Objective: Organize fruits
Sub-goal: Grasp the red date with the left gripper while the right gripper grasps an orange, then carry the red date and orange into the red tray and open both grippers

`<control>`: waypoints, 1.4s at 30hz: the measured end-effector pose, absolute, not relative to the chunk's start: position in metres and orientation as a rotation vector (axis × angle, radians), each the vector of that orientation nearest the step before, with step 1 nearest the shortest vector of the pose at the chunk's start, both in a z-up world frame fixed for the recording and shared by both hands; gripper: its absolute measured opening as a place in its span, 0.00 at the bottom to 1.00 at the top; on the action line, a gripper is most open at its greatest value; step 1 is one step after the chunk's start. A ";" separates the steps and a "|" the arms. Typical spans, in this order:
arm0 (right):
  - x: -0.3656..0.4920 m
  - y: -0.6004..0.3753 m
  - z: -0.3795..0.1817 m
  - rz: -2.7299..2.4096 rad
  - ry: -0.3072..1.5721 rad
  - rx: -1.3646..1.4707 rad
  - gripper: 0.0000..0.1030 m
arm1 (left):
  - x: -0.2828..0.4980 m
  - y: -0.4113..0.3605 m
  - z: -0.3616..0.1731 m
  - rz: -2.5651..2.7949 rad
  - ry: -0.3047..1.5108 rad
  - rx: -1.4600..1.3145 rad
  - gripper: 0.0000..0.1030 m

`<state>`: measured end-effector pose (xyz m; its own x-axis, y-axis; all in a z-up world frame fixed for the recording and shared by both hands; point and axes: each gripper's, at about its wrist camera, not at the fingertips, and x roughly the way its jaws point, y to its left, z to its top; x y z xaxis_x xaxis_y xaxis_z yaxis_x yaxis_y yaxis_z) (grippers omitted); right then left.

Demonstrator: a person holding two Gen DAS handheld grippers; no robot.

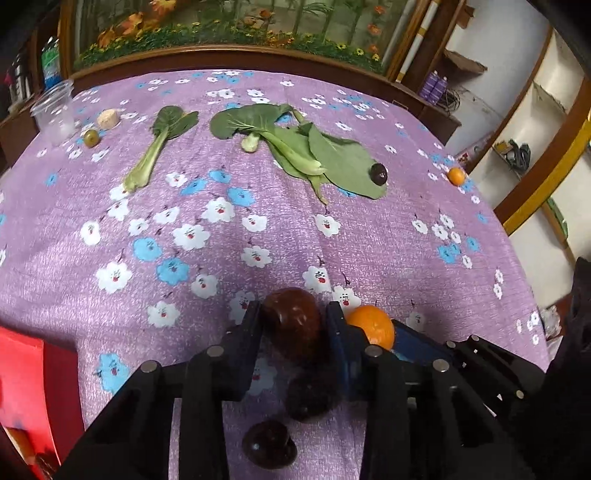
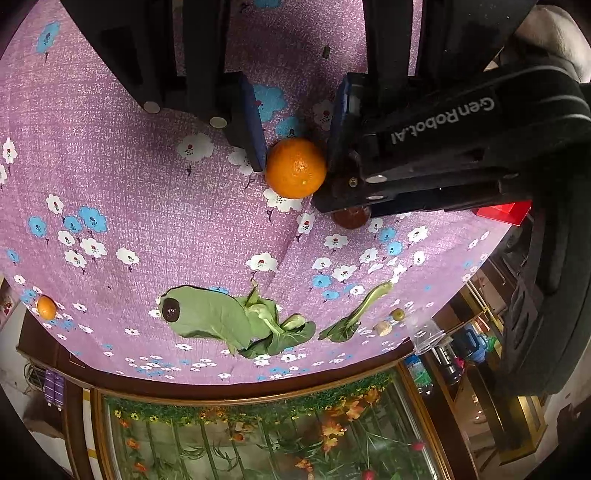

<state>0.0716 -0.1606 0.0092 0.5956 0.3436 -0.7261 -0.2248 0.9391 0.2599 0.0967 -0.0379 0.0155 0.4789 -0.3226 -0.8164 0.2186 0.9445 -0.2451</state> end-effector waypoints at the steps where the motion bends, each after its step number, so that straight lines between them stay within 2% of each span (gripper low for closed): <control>1: 0.070 -0.160 0.010 0.332 0.865 0.142 0.35 | 0.096 -0.033 0.017 -0.331 1.022 -0.132 0.31; 11: 0.066 -0.160 0.015 0.321 0.827 0.137 0.34 | 0.054 0.014 0.053 -0.302 0.931 -0.225 0.29; 24: 0.035 -0.158 0.036 0.336 0.822 0.207 0.34 | -0.026 0.115 0.086 -0.212 0.789 -0.414 0.29; 33: -0.003 -0.110 0.062 0.471 0.817 0.210 0.34 | -0.071 0.179 0.095 -0.131 0.719 -0.491 0.29; 42: -0.034 -0.045 0.077 0.620 0.822 0.156 0.34 | -0.101 0.200 0.095 -0.074 0.710 -0.444 0.30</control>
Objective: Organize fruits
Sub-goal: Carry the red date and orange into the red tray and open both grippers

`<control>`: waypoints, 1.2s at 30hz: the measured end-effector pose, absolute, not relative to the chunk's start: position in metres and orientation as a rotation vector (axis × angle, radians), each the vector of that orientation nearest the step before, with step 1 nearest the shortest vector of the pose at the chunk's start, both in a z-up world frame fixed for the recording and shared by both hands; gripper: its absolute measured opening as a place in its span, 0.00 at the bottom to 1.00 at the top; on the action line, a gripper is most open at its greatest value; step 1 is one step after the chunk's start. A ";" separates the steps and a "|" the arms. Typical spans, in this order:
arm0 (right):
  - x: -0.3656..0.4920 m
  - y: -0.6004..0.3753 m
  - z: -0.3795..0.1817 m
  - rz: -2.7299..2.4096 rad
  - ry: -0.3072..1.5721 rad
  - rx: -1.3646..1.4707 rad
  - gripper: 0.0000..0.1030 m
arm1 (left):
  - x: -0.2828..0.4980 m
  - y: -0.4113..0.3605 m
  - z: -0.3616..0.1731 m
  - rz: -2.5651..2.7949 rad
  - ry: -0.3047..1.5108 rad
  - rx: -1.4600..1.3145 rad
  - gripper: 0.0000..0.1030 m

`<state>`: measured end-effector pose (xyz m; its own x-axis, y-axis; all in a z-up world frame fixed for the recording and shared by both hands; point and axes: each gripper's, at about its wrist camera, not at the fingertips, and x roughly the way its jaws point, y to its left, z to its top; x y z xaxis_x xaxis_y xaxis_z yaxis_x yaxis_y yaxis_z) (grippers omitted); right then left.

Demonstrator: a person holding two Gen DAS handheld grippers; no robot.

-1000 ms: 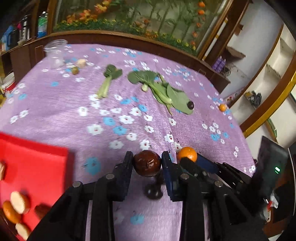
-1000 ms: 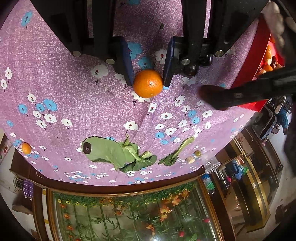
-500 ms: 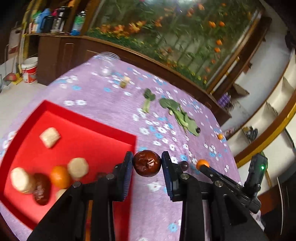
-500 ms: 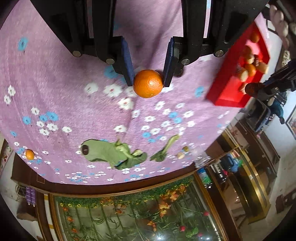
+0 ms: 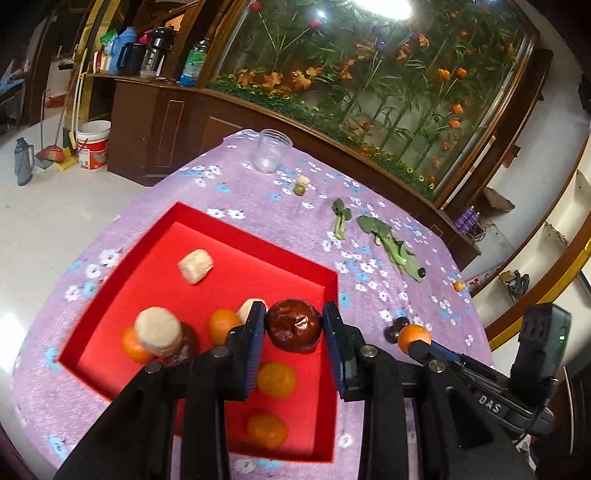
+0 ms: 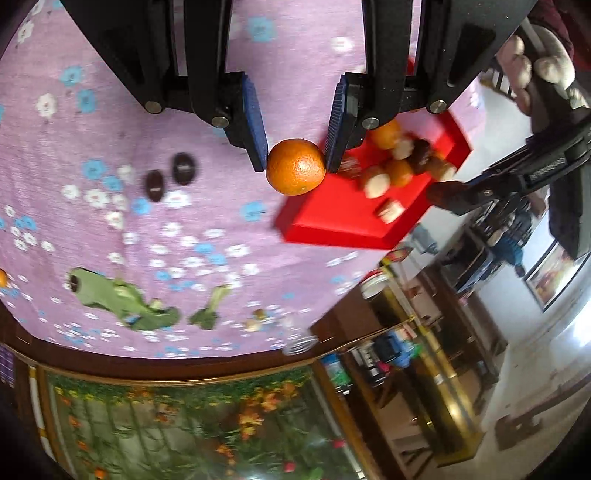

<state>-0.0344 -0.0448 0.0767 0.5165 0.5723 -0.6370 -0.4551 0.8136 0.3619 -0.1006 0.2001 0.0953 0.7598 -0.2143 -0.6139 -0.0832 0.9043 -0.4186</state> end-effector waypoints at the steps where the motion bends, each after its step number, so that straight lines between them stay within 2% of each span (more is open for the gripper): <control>1: -0.038 -0.037 0.077 0.635 0.825 0.148 0.34 | -0.103 0.203 0.094 -0.071 0.713 -0.444 0.30; 10: -0.054 0.014 0.065 0.709 0.858 0.065 0.34 | -0.118 0.210 0.078 -0.058 0.753 -0.406 0.30; 26: -0.028 0.067 0.041 0.673 0.924 -0.041 0.34 | -0.122 0.223 0.063 0.086 0.763 -0.247 0.31; 31: -0.018 0.080 0.039 0.663 0.927 -0.062 0.35 | -0.123 0.226 0.066 0.124 0.745 -0.211 0.50; 36: -0.013 0.090 0.037 0.665 0.934 -0.066 0.36 | -0.126 0.227 0.069 0.137 0.735 -0.193 0.61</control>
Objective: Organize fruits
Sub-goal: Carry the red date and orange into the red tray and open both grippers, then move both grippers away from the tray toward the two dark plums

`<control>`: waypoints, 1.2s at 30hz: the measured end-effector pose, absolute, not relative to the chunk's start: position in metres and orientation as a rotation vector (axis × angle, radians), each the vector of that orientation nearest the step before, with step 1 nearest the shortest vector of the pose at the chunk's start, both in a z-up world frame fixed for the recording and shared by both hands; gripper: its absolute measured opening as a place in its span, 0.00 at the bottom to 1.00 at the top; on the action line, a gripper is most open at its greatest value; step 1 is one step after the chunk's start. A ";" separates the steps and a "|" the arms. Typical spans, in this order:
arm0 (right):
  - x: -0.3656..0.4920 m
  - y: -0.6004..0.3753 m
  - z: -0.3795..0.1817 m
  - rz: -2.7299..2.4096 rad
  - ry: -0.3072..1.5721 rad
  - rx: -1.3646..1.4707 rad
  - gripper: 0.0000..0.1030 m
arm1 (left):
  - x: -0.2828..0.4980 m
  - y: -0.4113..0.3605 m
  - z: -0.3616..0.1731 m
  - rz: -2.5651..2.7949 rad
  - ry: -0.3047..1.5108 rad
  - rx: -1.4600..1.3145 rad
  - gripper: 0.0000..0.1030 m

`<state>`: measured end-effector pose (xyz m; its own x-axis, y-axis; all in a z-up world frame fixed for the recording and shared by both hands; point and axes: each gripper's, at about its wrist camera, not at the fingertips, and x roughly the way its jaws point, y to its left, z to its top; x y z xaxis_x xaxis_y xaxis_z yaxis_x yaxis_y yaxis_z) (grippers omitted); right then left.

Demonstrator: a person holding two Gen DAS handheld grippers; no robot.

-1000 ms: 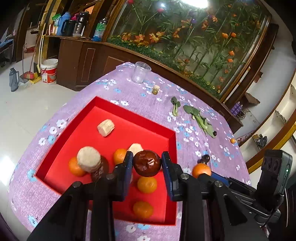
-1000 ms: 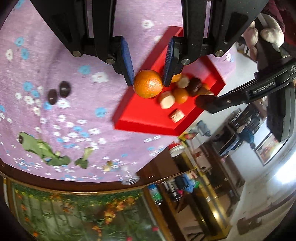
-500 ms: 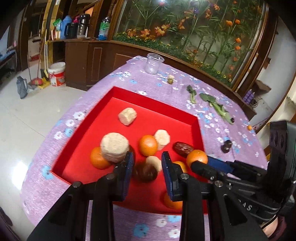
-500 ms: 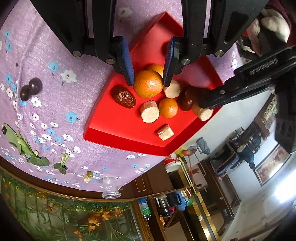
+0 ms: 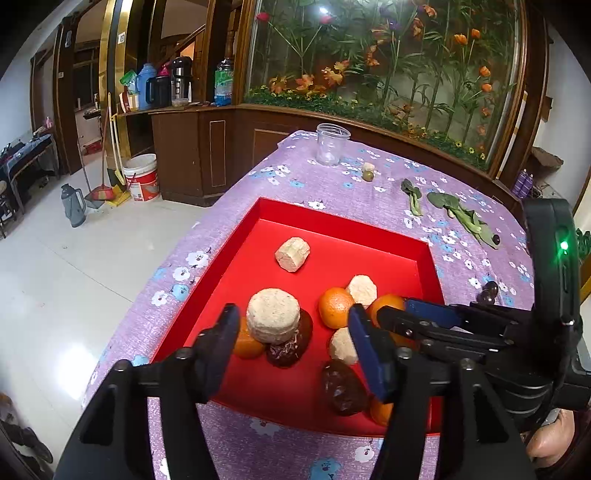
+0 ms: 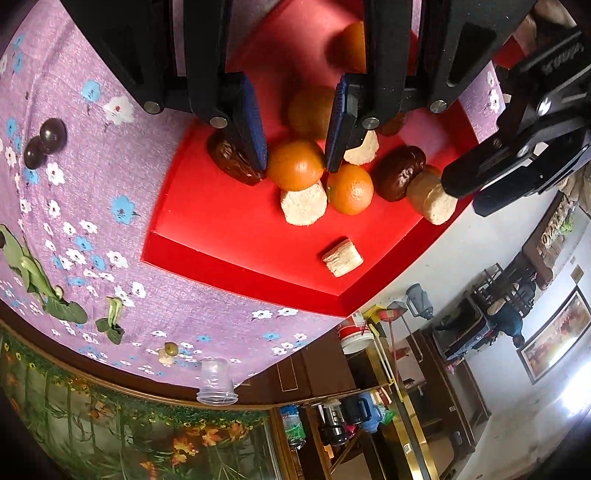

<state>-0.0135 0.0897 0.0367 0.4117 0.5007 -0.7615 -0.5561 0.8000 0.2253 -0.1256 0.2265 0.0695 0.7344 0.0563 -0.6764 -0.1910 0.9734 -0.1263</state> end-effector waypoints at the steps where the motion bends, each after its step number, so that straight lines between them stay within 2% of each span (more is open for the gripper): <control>1: -0.012 0.091 0.037 0.666 0.934 -0.064 0.36 | -0.125 0.227 0.070 0.137 0.734 -0.192 0.61; 5: -0.012 0.092 0.042 0.672 0.918 -0.058 0.40 | -0.125 0.227 0.070 0.133 0.736 -0.193 0.61; 9: -0.014 0.091 0.047 0.671 0.897 -0.057 0.49 | -0.125 0.226 0.071 0.136 0.737 -0.190 0.67; 18: -0.019 0.082 0.053 0.673 0.889 -0.026 0.50 | -0.125 0.226 0.072 0.134 0.736 -0.190 0.69; 30: -0.031 0.064 0.063 0.665 0.854 0.027 0.60 | -0.138 0.214 0.086 0.142 0.719 -0.158 0.71; 36: -0.034 0.028 0.079 0.585 0.791 0.095 0.63 | -0.148 0.236 0.099 0.223 0.680 -0.183 0.71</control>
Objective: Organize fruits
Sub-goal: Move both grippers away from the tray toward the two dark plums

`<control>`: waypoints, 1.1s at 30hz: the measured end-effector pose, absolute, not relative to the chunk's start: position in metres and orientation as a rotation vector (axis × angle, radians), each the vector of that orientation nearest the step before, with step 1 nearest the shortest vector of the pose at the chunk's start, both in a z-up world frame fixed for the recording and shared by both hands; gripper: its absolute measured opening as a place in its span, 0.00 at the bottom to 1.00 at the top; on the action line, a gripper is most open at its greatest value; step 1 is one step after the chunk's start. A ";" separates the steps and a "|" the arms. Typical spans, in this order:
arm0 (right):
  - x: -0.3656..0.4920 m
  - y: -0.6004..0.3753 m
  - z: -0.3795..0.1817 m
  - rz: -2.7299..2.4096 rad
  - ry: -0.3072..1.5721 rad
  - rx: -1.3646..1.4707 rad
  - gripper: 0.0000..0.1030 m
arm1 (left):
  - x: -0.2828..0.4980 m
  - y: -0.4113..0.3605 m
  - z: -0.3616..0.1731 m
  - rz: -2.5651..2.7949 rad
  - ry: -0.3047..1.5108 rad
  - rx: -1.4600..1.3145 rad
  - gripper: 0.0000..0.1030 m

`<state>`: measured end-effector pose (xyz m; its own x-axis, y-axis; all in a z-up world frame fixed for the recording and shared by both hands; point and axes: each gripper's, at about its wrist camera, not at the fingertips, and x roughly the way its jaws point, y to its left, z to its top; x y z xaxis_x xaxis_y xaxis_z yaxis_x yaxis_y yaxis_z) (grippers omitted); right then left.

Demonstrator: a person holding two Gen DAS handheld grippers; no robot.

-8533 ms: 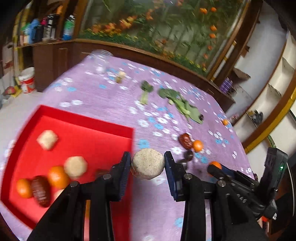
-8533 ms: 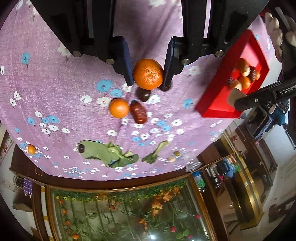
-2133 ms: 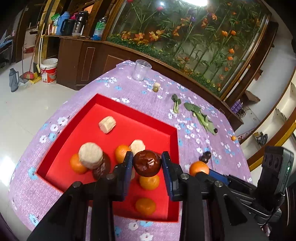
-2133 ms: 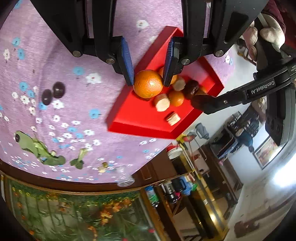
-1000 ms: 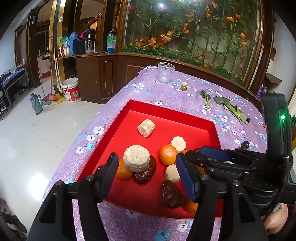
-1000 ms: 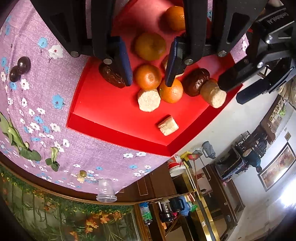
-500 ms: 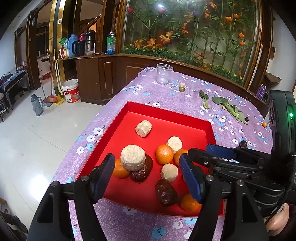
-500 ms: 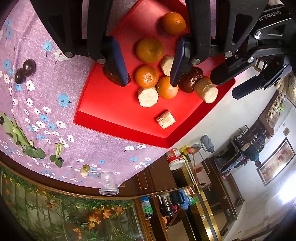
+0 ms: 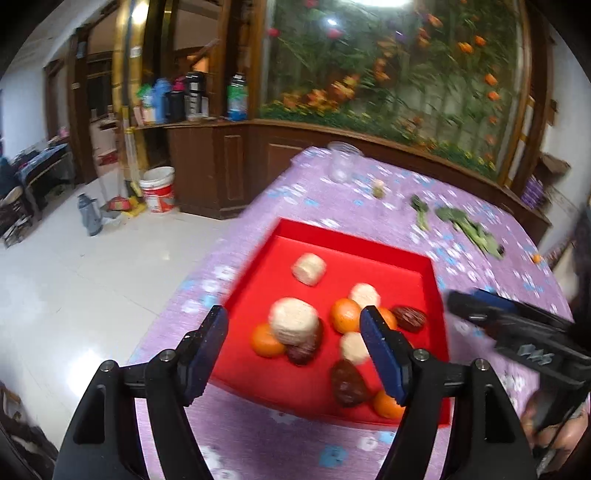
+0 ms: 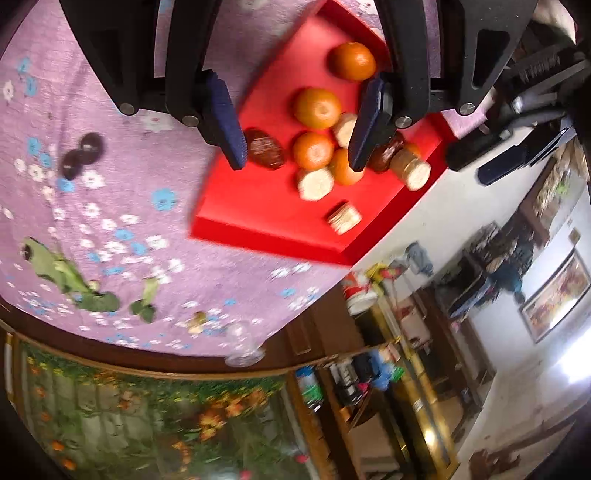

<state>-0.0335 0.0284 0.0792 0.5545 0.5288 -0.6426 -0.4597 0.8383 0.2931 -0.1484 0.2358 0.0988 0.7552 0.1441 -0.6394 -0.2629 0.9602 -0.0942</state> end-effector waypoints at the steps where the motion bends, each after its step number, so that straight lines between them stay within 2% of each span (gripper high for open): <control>1: -0.033 0.016 0.082 0.557 0.775 0.124 0.66 | -0.152 0.246 0.102 0.253 0.667 -0.199 0.71; 9: -0.029 -0.041 0.094 0.436 0.720 0.260 0.69 | -0.182 0.313 0.119 0.462 0.570 -0.355 0.74; 18: -0.028 -0.055 0.083 0.419 0.745 0.300 0.71 | -0.172 0.306 0.122 0.448 0.577 -0.336 0.75; 25: -0.028 -0.059 0.071 0.423 0.768 0.311 0.72 | -0.143 0.277 0.091 0.346 0.745 -0.253 0.75; 30: -0.027 -0.057 0.065 0.435 0.782 0.309 0.72 | -0.106 0.232 0.056 0.239 0.910 -0.056 0.75; 33: -0.028 -0.058 0.065 0.430 0.777 0.306 0.72 | -0.083 0.229 0.050 0.258 0.927 0.008 0.75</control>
